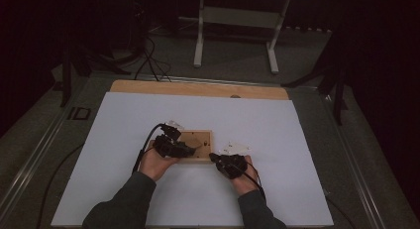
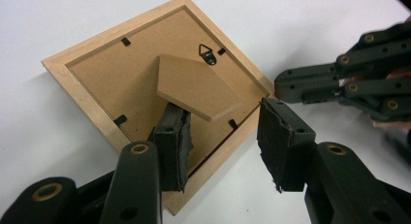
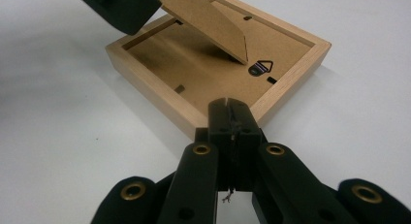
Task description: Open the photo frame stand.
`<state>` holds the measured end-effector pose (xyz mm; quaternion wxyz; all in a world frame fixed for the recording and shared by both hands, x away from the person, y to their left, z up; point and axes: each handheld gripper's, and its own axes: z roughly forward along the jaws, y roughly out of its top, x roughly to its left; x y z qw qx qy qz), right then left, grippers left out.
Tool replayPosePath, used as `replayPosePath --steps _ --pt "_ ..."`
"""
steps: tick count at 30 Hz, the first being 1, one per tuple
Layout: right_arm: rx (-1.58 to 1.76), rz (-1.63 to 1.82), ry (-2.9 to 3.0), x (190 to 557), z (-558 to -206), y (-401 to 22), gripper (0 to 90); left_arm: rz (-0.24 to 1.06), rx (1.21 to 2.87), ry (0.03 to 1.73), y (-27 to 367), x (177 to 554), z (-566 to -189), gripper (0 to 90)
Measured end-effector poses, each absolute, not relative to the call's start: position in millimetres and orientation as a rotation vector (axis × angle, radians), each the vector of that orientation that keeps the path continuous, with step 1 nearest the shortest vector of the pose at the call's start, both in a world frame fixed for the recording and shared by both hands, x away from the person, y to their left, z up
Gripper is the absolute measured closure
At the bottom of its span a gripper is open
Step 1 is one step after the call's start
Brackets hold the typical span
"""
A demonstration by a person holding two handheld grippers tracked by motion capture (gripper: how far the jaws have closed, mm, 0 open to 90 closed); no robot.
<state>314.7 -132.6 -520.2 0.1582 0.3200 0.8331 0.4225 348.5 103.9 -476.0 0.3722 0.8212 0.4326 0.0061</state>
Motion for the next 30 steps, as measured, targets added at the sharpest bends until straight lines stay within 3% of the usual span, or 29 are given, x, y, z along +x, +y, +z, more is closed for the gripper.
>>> replayPosePath --steps 30 --pt "0.915 1.212 2.384 315.1 -520.4 -132.7 88.9 -0.116 1.991 1.251 106.6 366.2 -482.9 53.9"
